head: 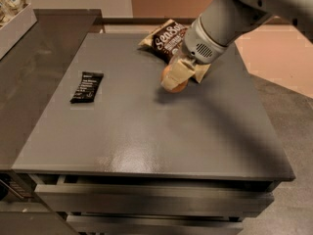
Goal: Move orange near brown chip bag
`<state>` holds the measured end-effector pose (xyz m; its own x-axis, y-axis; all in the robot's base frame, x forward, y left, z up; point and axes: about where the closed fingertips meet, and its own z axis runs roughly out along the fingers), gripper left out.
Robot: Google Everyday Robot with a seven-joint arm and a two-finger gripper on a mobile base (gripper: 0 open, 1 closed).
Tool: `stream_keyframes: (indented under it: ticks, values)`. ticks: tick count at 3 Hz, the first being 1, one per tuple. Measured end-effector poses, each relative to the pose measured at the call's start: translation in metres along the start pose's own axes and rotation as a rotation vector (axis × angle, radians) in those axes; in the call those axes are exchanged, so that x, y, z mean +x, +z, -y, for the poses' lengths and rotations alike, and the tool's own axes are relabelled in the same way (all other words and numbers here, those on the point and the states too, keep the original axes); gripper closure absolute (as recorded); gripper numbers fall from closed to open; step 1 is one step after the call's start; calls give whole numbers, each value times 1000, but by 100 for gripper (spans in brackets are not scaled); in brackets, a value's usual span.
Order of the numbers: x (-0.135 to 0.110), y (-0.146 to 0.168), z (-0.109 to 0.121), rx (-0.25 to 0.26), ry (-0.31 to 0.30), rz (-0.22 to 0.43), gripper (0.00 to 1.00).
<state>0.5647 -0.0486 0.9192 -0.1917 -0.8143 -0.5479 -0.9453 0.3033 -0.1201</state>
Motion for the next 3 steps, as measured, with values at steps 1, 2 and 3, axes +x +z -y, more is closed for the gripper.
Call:
stream_keyframes:
  ticks: [1, 2, 3]
  values:
    - [3, 8, 28, 50, 52, -19, 100]
    - [12, 18, 49, 86, 95, -43, 100]
    - [21, 24, 62, 127, 125, -66, 83]
